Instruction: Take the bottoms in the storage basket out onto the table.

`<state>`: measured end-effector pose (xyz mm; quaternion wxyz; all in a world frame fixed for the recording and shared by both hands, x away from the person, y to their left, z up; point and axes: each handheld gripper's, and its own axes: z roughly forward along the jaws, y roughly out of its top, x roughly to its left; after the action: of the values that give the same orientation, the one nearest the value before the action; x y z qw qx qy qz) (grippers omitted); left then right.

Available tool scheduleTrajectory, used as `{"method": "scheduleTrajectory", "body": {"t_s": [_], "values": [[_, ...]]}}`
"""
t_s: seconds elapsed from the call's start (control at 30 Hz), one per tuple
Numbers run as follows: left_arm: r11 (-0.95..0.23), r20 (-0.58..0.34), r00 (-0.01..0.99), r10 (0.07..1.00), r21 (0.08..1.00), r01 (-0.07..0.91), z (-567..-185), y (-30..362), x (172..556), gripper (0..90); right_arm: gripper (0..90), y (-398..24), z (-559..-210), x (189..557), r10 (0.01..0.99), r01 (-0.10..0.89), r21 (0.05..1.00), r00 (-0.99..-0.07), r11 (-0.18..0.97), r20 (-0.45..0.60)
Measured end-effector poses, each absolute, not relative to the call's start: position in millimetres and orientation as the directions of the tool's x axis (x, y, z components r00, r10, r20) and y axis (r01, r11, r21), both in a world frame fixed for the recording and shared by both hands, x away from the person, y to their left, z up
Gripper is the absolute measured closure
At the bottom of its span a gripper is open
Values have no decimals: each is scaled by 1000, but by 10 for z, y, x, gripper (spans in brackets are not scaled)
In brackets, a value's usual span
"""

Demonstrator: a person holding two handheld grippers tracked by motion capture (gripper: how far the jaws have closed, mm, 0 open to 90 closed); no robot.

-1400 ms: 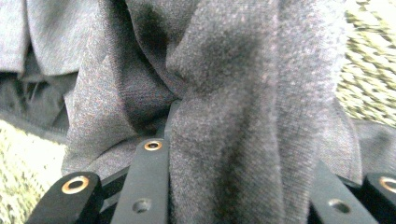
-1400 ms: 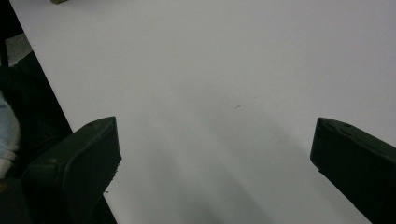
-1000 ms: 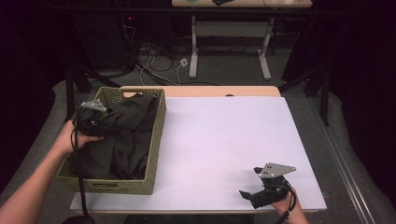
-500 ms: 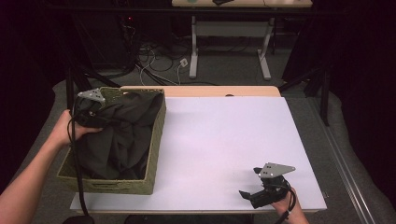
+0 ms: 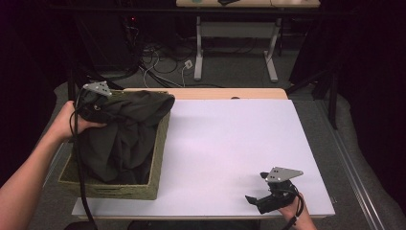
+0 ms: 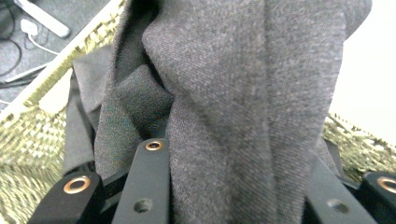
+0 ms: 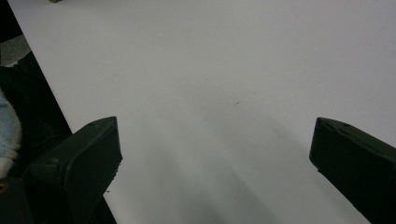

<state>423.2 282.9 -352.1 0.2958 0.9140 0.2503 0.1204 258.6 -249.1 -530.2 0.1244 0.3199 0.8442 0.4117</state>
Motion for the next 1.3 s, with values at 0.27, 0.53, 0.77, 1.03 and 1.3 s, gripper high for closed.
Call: {"method": "scheduleTrajectory", "body": {"t_s": [0.27,0.53,0.77,1.03,1.3], "values": [[-697,87,847,524,616,368,-3419,2789,4234,694,18,-2494,-5297,2574,647,445,773,-760,453,59],[-701,128,844,521,629,337,-3238,2718,4264,694,19,-2481,-5312,2579,643,449,769,-763,455,65],[-712,159,854,496,637,295,-3074,2592,4294,694,18,-2492,-5310,2581,643,449,770,-763,452,68],[-717,185,855,485,644,267,-2885,2463,4318,695,18,-2497,-5308,2582,642,452,766,-764,457,67],[-727,205,864,460,645,235,-2770,2339,4340,696,18,-2503,-5308,2583,643,453,763,-763,461,64]]}}
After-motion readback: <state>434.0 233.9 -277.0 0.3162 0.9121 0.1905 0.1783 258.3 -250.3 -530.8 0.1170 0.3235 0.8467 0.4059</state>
